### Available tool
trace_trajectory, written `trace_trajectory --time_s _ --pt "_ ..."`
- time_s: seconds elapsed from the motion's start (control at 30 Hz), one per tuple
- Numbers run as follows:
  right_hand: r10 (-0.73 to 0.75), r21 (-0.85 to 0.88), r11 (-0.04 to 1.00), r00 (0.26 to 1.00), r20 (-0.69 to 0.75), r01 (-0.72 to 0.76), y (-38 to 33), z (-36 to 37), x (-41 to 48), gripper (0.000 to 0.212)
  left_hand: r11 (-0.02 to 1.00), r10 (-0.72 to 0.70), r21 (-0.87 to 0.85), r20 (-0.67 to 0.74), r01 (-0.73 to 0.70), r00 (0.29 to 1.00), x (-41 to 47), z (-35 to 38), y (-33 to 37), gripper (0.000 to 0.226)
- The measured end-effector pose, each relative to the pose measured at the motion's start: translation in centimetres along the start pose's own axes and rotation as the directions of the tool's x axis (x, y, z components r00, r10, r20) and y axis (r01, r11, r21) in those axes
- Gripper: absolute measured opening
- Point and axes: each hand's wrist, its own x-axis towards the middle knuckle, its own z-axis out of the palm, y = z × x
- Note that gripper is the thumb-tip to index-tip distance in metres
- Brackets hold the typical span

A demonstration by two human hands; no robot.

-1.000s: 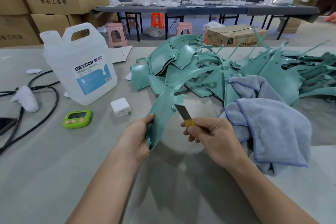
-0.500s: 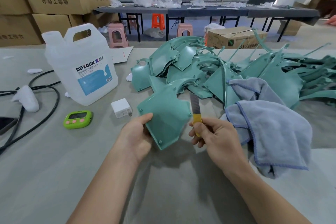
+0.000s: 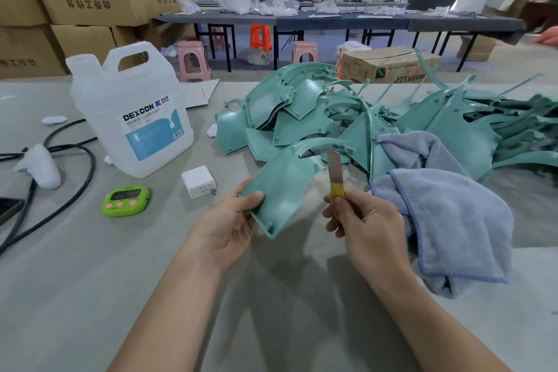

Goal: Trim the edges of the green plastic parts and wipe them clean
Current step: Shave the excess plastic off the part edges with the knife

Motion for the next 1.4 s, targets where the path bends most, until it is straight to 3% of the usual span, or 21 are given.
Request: trace_trajectory --time_s 0.23,0.4,0.63,0.8,0.87,0.93,1.0,1.17,1.23,1.27,1.33,1.4 --pt "-0.019 -0.016 1.000 0.994 0.111 0.021 -0.1 0.5 -0.7 0.016 1.000 -0.010 -0.029 -0.031 0.009 0.999 0.0 0.1 0.0 0.040" --pt "-0.102 -0.141 0.982 0.979 0.177 0.128 0.2 0.0 -0.7 0.031 0.998 0.015 -0.059 -0.082 -0.020 0.997 0.1 -0.1 0.2 0.044" --pt "-0.180 -0.185 0.953 0.939 0.292 0.240 0.2 -0.5 -1.0 0.007 0.999 0.016 -0.031 -0.125 -0.020 0.992 0.3 -0.4 0.3 0.048" --pt "-0.215 -0.211 0.924 0.890 0.403 0.319 0.0 -1.7 -0.3 0.027 1.000 -0.001 -0.023 -0.114 -0.002 0.994 0.3 -0.5 0.4 0.047" --pt "-0.189 -0.212 0.932 0.894 0.406 0.293 -0.1 -1.9 -0.3 0.035 1.000 -0.002 -0.011 -0.109 0.001 0.994 0.3 -0.6 0.4 0.045" --pt "-0.171 -0.213 0.940 0.907 0.384 0.268 -0.1 -1.9 -0.2 0.025 1.000 0.003 0.019 -0.096 -0.002 0.995 0.2 -0.5 0.4 0.044" --pt "-0.148 -0.168 0.965 0.948 0.280 0.200 0.0 -1.7 0.1 0.009 0.998 0.013 0.055 -0.082 -0.008 0.997 0.1 -0.5 0.3 0.044" --pt "-0.033 -0.223 0.975 0.999 -0.043 0.022 0.5 -2.3 1.3 0.022 0.999 0.012 0.031 -0.045 -0.011 0.999 -0.1 -0.6 0.5 0.040" --pt "0.075 -0.038 0.996 0.994 -0.078 -0.078 0.5 -2.4 1.5 0.027 0.999 0.029 0.035 -0.057 -0.027 0.998 -0.1 -0.6 0.7 0.040" --pt "0.144 0.110 0.984 0.989 -0.018 -0.141 0.2 -2.3 1.4 0.028 0.999 0.038 0.036 -0.075 -0.035 0.996 0.0 -0.6 0.6 0.040" --pt "0.238 0.401 0.855 0.937 0.256 -0.327 -0.6 -1.8 0.9 0.022 0.998 0.065 0.021 -0.114 -0.063 0.991 0.1 -0.5 0.3 0.036" --pt "0.236 0.523 0.696 0.845 0.480 -0.492 -1.0 -1.2 0.2 0.012 0.995 0.100 -0.008 -0.157 -0.103 0.982 0.4 -0.3 0.0 0.030"
